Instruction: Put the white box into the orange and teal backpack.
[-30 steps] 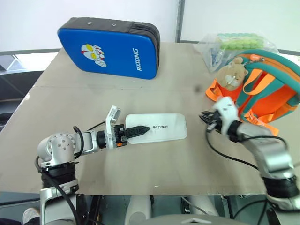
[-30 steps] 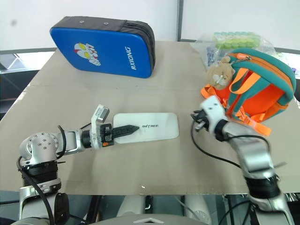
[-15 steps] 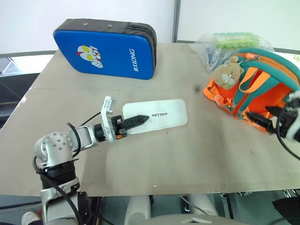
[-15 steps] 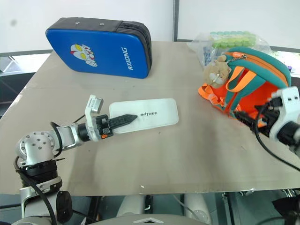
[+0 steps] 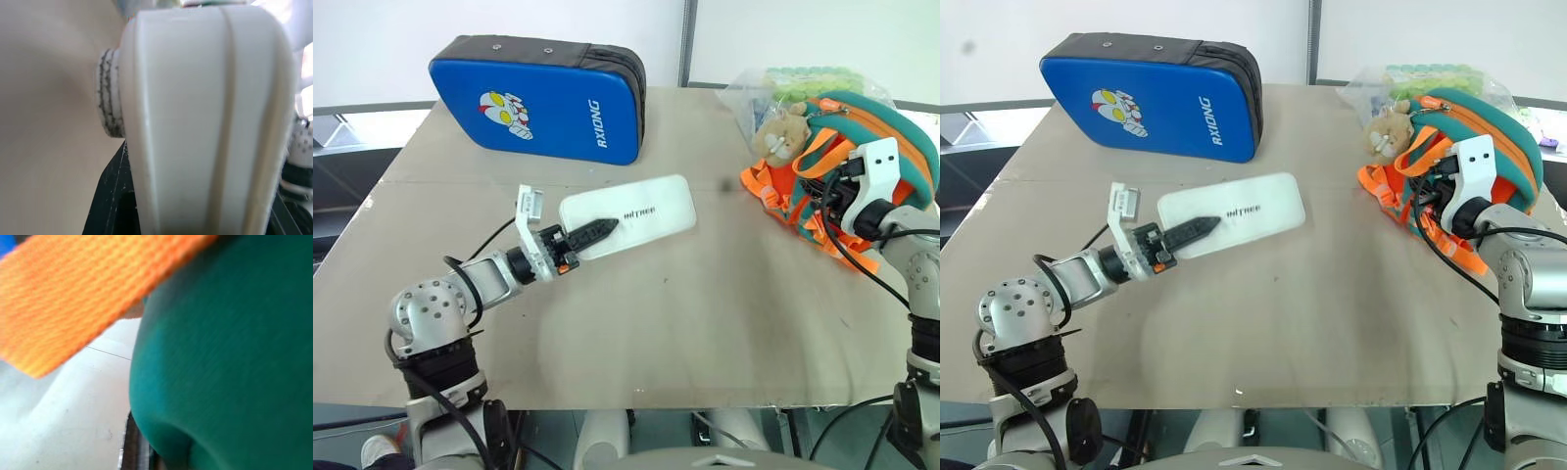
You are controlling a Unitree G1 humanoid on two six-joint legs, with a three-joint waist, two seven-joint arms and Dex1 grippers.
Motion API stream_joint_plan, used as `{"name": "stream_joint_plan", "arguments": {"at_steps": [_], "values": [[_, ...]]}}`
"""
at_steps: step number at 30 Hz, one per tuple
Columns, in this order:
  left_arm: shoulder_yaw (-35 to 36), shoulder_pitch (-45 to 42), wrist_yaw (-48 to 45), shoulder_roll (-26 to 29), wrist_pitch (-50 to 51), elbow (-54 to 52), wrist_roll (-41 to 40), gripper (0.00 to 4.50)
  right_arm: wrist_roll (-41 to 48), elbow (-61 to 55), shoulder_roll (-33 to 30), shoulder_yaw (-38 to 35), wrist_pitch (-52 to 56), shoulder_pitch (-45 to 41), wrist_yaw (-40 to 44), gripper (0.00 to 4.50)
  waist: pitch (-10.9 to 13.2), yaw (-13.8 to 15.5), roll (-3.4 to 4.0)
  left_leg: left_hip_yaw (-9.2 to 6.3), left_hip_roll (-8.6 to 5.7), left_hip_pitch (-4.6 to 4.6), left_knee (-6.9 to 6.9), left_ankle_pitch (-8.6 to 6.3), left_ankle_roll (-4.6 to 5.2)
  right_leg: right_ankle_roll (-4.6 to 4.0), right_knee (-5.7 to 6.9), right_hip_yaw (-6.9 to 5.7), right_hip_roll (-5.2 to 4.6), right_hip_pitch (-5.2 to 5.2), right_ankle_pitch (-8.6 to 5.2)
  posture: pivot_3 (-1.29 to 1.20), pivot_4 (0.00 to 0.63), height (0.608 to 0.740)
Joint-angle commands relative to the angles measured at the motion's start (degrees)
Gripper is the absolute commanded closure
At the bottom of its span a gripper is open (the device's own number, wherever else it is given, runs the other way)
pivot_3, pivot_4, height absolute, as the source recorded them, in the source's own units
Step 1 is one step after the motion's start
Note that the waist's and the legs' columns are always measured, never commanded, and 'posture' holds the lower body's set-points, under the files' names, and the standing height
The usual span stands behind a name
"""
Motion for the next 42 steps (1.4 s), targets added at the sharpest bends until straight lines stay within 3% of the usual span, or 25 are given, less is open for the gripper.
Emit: {"name": "stream_joint_plan", "arguments": {"at_steps": [1, 6, 11, 16, 20, 24, 31, 42], "values": [[2.75, -3.44, 3.15, -1.05, -6.34, -2.99, -2.3, 3.53, 3.26, 0.13, 0.39, 1.01, -5.78, -5.65, 7.0, 4.46, 0.0, -0.25, 0.0, 0.0, 0.0, 0.01, 0.02, 0.0, 0.0, 0.0, 0.01, 0.01, 0.01, 0.0, 0.0, 0.0, 0.15, 0.74], [4.67, -6.76, 6.79, -0.86, -15.19, -2.79, -0.72, 3.53, 15.63, -3.62, 1.75, 2.07, -3.21, -11.06, 20.41, 4.46, 0.04, -0.13, 0.05, -0.06, 0.02, 0.01, -0.04, 0.0, 0.0, 0.0, 0.02, 0.01, 0.1, 0.0, 0.01, 0.0, 0.15, 0.74], [5.59, -5.43, 5.26, 1.86, -21.16, -6.88, -0.47, 3.53, 20.93, -7.74, -0.52, 5.99, -0.24, -10.32, 28.83, 4.46, 0.08, 0.09, 0.07, -0.01, 0.02, -0.09, -0.22, 0.0, -0.01, 0.0, -0.18, -0.03, 0.04, -0.04, -0.01, 0.0, 0.15, 0.74], [5.04, 2.96, -9.23, 13.5, -23.38, -11.42, 1.6, 3.53, 23.75, -9.35, -4.61, 8.23, 1.53, -7.54, 35.18, 4.46, 0.12, -0.03, 0.09, 0.06, 0.03, -0.07, -0.28, -0.01, -0.03, 0.0, -0.28, -0.04, 0.0, -0.04, -0.02, 0.0, 0.15, 0.74], [4.46, 5.45, -16.51, 19.81, -25.81, -12.37, 2.7, 3.53, 28.42, -9.49, -6.94, 6.1, 3.68, -8.45, 37.19, 4.46, 0.28, 0.4, 0.13, 0.05, 0.02, -0.01, -0.25, -0.01, -0.03, -0.2, -0.14, -0.11, -0.06, -0.04, -0.13, 0.0, 0.15, 0.74], [1.47, 5.65, -22.5, 23.48, -27.88, -13.6, 4.65, 3.53, 23.9, -7.71, -8.47, 8.54, -0.42, -7.8, 37.76, 4.46, 0.28, 0.38, 0.14, 0.04, 0.02, 0.04, -0.05, 0.0, -0.02, -0.26, -0.08, -0.12, -0.08, 0.02, -0.14, 0.0, 0.15, 0.74], [-7.33, 0.19, -29.04, 24.44, -37.98, -8.65, 15.26, 3.53, 28.11, -10.1, -12.25, 5.84, 0.49, -5.51, 43.52, 4.46, 0.3, 0.61, 0.16, 0.09, 0.02, -0.01, -0.14, -0.01, -0.02, -0.1, -0.09, -0.09, -0.05, -0.02, -0.06, 0.0, 0.15, 0.74], [-13.77, -11.38, -41.57, 25.97, -44.35, 5.37, 21.62, 3.53, 29.17, -11.98, -14.99, 3.24, -1.52, -2.18, 44.64, 4.46, 0.36, 1.46, 0.19, 0.07, 0.02, -0.03, -0.1, 0.0, -0.01, -0.07, -0.08, -0.12, -0.03, -0.03, -0.07, 0.0, 0.15, 0.74]]}}
